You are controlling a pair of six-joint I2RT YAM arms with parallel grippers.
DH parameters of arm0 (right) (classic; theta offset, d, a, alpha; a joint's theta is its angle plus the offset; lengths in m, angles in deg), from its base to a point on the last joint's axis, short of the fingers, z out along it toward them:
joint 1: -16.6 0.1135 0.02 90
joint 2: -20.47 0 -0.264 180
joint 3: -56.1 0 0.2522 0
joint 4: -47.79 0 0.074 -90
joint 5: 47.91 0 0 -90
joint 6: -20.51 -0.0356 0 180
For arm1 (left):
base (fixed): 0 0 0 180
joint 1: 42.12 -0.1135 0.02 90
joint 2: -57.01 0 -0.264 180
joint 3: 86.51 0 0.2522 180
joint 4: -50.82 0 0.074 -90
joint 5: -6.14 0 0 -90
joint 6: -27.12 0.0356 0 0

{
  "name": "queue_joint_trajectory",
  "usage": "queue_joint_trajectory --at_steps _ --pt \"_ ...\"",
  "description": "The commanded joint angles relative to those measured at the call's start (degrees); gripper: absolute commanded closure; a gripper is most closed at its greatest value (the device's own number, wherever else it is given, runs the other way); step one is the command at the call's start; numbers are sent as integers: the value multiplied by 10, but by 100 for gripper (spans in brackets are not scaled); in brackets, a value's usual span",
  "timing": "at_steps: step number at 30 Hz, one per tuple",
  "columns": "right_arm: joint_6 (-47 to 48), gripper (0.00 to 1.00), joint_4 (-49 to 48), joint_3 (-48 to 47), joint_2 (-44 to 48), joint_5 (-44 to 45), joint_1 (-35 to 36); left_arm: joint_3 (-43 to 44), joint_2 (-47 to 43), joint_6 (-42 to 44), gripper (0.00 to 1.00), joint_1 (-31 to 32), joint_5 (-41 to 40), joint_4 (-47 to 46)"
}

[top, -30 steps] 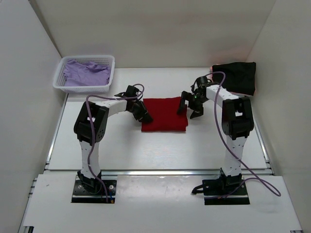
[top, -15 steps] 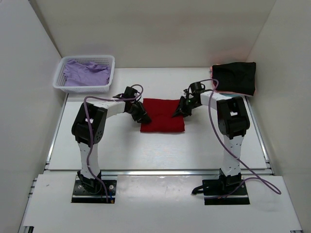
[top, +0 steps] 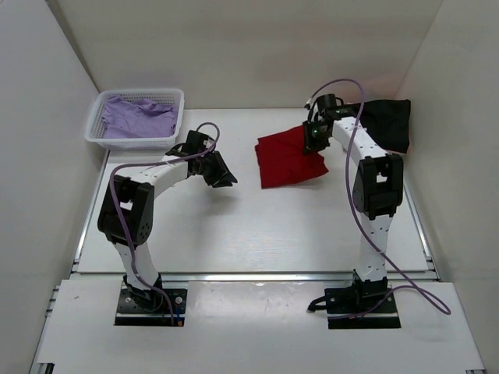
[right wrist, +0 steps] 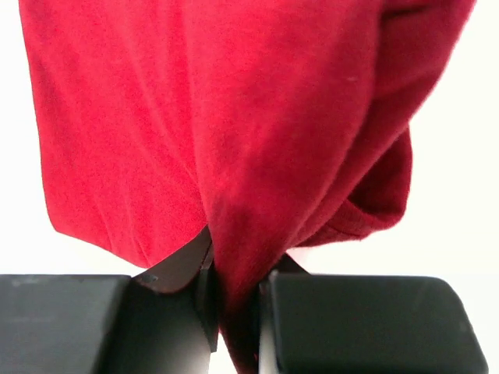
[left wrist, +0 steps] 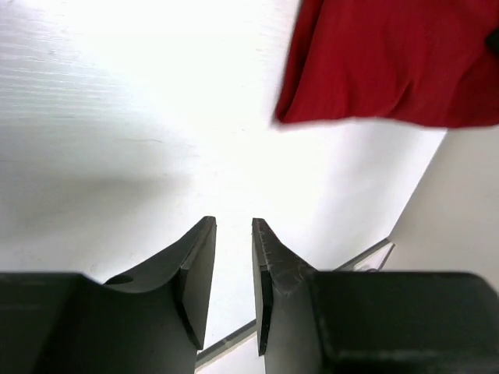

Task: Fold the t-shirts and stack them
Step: Put the neatly folded tshirt into the corner of the board with the right arm

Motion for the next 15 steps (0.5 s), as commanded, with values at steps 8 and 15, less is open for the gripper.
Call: queue_joint_trajectory --at_steps 8,15 --pt "157 100 13 -192 12 71 -102 -57 -64 51 65 11 8 1" --pt "164 100 -4 -276 -47 47 -187 -90 -75 79 65 8 3 16"
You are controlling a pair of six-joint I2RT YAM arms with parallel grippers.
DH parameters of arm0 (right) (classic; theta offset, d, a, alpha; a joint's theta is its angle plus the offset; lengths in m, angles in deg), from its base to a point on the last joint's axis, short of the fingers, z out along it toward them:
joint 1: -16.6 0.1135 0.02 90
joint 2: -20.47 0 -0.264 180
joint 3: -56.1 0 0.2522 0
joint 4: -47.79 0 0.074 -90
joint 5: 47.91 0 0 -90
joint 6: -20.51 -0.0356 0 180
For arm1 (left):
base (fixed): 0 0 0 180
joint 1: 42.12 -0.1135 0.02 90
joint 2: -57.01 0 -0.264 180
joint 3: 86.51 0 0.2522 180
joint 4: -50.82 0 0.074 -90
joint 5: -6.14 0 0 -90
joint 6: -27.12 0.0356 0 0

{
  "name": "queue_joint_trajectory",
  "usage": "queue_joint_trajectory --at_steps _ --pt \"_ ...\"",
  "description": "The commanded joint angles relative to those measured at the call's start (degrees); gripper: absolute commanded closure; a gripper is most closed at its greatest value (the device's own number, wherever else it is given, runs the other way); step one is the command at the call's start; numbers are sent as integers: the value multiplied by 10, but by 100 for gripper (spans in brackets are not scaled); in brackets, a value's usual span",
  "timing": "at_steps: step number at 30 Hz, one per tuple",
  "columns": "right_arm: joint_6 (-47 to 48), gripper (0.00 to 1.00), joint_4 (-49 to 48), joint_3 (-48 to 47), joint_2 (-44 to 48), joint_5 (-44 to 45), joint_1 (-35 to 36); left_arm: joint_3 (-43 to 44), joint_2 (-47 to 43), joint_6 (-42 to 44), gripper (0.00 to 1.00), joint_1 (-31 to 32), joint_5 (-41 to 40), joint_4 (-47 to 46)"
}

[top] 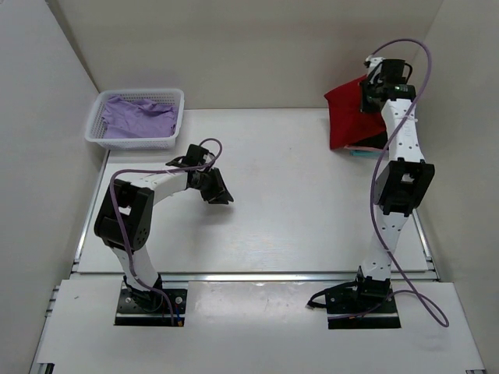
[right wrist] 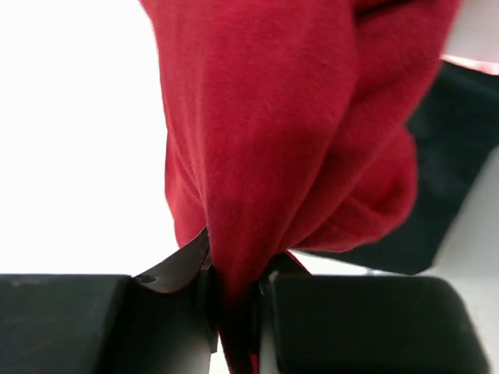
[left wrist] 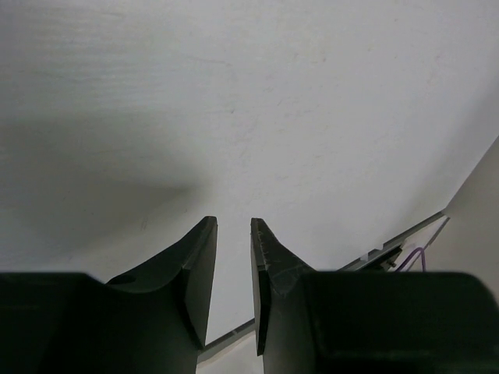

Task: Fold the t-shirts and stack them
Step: Put the neatly folded tshirt into the corner of the board with the right arm

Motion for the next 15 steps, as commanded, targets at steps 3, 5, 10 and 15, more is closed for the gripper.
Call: queue_joint_trajectory --at_steps 3,5,10,15 --pt "21 100 -39 -49 -42 2 -42 -3 -42 33 64 4 -3 14" --pt "23 100 -41 -56 -57 22 -56 -2 -42 37 64 5 0 17" --pt "36 100 -74 -55 -68 100 -79 3 -48 39 64 3 -7 24" --pt "39 100 -148 -42 -66 167 -93 -11 -60 50 63 13 -8 25"
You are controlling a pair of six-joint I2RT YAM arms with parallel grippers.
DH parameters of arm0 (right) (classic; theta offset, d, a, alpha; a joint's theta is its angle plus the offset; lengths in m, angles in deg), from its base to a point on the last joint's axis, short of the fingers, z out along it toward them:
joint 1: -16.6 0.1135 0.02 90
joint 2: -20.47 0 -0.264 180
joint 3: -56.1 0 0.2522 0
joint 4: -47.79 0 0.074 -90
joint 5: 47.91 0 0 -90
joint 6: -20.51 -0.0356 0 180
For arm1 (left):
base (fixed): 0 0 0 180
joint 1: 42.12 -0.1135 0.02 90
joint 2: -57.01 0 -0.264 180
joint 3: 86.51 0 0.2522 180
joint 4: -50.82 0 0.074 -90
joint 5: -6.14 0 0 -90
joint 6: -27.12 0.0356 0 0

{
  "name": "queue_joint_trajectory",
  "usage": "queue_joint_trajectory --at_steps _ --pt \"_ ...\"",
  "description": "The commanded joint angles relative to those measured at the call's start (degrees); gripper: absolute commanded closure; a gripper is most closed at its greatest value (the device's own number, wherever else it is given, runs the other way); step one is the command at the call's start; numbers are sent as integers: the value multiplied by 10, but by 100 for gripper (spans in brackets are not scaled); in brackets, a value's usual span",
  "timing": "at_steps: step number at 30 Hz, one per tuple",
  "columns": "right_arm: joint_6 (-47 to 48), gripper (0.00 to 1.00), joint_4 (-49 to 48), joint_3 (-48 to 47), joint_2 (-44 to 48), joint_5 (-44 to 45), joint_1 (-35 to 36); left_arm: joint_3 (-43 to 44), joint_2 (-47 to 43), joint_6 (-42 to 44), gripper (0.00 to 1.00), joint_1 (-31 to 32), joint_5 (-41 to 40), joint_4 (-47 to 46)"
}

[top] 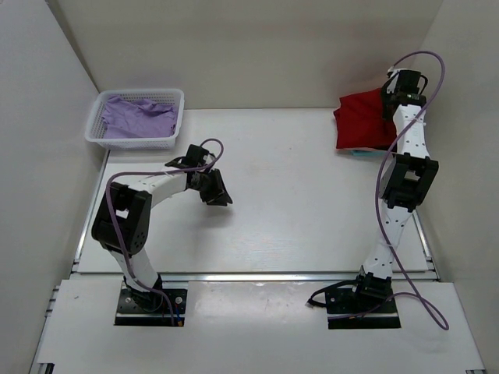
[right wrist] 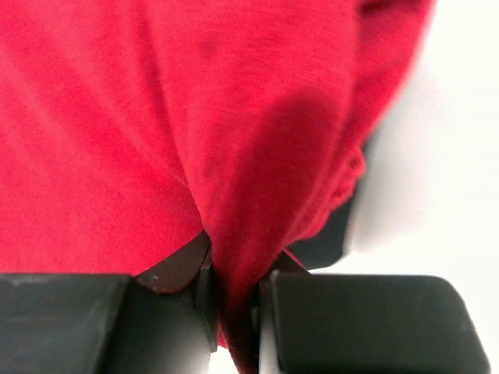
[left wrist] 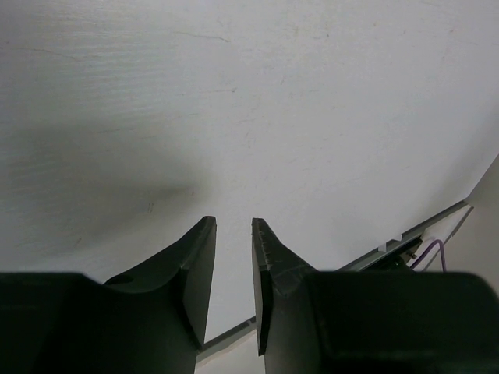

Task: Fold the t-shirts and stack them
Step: Put the neatly folded tshirt into the corner of the board with the right arm

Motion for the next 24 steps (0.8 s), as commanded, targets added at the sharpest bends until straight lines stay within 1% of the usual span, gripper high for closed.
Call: queue_joint_trajectory --at_steps 1,2,5,6,7,8,9,10,11,12,13,15,17,18,19,20,21,22,23,24 --pt "26 100 -106 -11 23 94 -8 -6 -46 15 63 8 -4 0" --pt "34 100 -122 -14 20 120 -7 -10 -50 18 61 8 -5 0" --pt "39 100 -149 -24 5 134 -12 -15 -56 22 55 8 -4 0" --pt "40 100 -152 -23 6 148 -12 -17 -56 22 48 8 -3 -2" --pt "41 89 -161 -18 3 174 -8 -18 -59 19 37 7 -7 0" --pt "45 59 -165 -11 7 185 -5 -21 -61 22 32 9 -9 1" --pt "48 31 -174 -5 8 210 -2 -22 -65 23 26 10 -7 2" --pt "49 18 -185 4 20 234 4 -15 -66 26 16 12 -10 4" --pt "50 1 -191 7 30 262 7 -11 -71 25 1 12 -14 5" --pt "51 1 -191 7 31 271 14 -11 -73 23 1 14 -13 8" --pt "43 0 -189 10 52 278 17 -9 -75 23 1 14 -18 11" --pt "-11 1 -170 16 87 272 20 -5 -87 26 1 15 -23 17" --pt "-60 1 -132 47 153 207 18 -3 -101 28 2 11 -28 30" --pt "-93 1 -127 85 171 189 22 -5 -109 32 1 10 -25 27" --pt "-119 1 -121 136 209 152 28 -10 -117 32 1 6 -18 27" --pt "-134 1 -114 160 245 135 35 -7 -122 32 1 3 -16 28" --pt "-157 1 -119 218 286 127 54 -8 -128 31 1 -2 -13 34" --pt "-161 1 -120 275 303 122 63 -5 -131 36 1 -3 -3 41" --pt "-168 1 -107 314 327 129 89 4 -130 40 2 -6 5 48" --pt "-173 1 -98 334 352 125 113 8 -130 43 1 -9 7 66"
